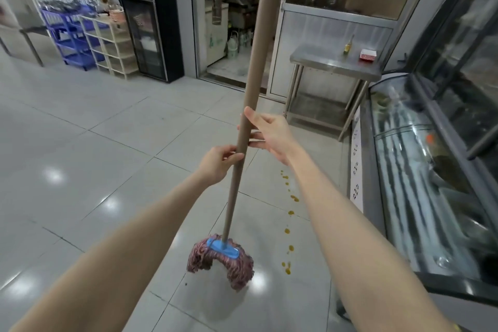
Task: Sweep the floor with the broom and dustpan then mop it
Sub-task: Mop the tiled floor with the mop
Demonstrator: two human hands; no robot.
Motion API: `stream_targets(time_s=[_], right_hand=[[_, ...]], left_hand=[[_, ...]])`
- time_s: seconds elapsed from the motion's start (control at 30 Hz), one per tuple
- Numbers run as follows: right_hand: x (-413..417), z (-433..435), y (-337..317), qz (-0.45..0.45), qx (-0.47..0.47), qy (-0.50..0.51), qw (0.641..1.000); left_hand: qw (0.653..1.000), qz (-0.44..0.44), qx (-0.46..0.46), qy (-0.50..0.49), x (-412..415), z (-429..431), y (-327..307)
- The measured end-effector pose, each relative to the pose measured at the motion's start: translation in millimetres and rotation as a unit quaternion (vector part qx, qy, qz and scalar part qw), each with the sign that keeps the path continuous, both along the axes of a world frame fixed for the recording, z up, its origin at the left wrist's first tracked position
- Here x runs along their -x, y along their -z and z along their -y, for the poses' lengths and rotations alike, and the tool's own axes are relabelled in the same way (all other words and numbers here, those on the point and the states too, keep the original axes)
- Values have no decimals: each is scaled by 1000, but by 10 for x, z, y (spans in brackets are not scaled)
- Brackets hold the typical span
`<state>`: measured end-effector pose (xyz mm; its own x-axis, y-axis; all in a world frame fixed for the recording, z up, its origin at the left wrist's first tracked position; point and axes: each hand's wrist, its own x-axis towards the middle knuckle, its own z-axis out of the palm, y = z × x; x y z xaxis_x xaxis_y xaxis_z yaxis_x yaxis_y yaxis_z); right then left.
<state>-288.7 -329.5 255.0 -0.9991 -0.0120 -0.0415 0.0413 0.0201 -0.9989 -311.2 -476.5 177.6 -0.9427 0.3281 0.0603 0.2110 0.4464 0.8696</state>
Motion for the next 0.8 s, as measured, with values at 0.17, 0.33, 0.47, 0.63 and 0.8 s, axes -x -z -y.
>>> stream_targets(time_s=[0.17,0.33,0.47,0.63,0.8], right_hand=[[559,-20,325,42,-7,-1,999],[674,-50,857,107,-28,41,993],[632,8,969,113,-7,85,990],[523,143,696,63,6,118,991],[250,245,377,27,4,138,990]], left_hand=[[999,30,-2,-9,548,-39,321],[998,66,-5,-6,754,-70,661],[997,82,-1,8,788,-12,791],[998,39,-35,35,810,68,653],[996,40,-43,68,655,133,567]])
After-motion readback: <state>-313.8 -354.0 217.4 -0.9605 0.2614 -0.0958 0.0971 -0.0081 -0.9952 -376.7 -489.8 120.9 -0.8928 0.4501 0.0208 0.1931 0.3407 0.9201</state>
